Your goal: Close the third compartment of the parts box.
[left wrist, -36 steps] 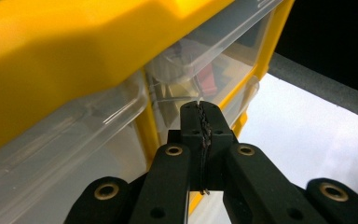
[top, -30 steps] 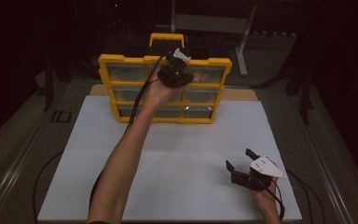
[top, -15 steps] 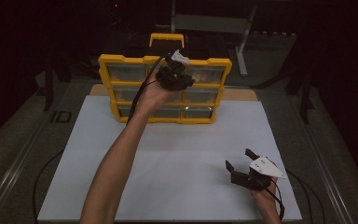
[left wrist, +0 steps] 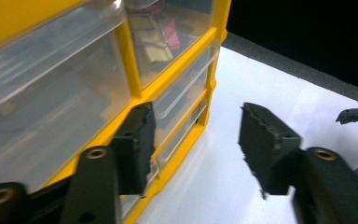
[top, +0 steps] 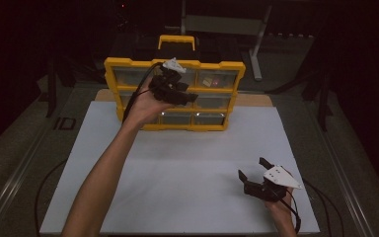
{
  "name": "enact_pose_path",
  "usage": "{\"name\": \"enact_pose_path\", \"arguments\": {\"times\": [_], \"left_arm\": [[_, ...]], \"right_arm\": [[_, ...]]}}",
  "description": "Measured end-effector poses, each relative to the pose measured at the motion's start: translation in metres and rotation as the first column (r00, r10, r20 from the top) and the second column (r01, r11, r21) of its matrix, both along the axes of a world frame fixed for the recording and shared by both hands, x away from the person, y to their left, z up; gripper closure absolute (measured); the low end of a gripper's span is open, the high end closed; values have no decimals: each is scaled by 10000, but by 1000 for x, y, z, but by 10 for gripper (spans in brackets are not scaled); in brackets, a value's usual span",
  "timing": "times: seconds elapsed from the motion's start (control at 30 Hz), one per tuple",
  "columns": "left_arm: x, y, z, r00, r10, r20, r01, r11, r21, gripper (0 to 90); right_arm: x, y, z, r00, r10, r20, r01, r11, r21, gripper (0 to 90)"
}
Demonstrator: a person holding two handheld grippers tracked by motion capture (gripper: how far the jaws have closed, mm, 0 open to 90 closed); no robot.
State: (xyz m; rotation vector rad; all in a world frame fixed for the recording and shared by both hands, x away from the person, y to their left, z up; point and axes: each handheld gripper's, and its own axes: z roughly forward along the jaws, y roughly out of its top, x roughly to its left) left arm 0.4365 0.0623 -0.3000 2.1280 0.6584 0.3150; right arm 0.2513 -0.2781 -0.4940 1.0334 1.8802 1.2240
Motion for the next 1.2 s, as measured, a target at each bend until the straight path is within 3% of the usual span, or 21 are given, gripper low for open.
{"name": "enact_pose_path", "arguments": {"times": [0.13, 0.27, 0.53, 0.6, 0.7, 0.93, 1.0, 1.2], "left_arm": [[-8, 16, -3, 9997, 197, 114, -197, 9998, -13, 384], [-18, 30, -10, 9971, 519, 552, -540, 9978, 373, 332], [-41, 57, -28, 9894, 1017, 1033, -1054, 9940, 305, 175], [-54, 71, -43, 9841, 1214, 1300, -1275, 9910, 400, 158], [-65, 85, -59, 9819, 1408, 1267, -1478, 9879, 476, 142], [-90, 118, -89, 9733, 2051, 1031, -2058, 9786, -38, 100], [-98, 126, -97, 9701, 2224, 976, -2197, 9748, -378, 96], [-123, 143, -122, 9655, 2442, 908, -2370, 9679, -834, 79]], "right_arm": [[0, 0, 0, 10000, 4, 4, -4, 10000, -8, 124], [0, 1, 0, 10000, 6, -3, -6, 10000, -1, 124], [0, 1, -1, 10000, -26, 33, 26, 10000, -18, 124], [0, 1, -1, 10000, -4, 38, 4, 10000, -33, 124], [0, 3, -1, 10000, 25, 20, -25, 10000, -51, 123], [0, 5, -1, 10000, 36, -2, -36, 10000, -78, 123], [0, 6, -2, 10000, 58, 4, -58, 9999, -87, 124], [-1, 7, -2, 10000, 98, -16, -98, 9999, -75, 124]]}}
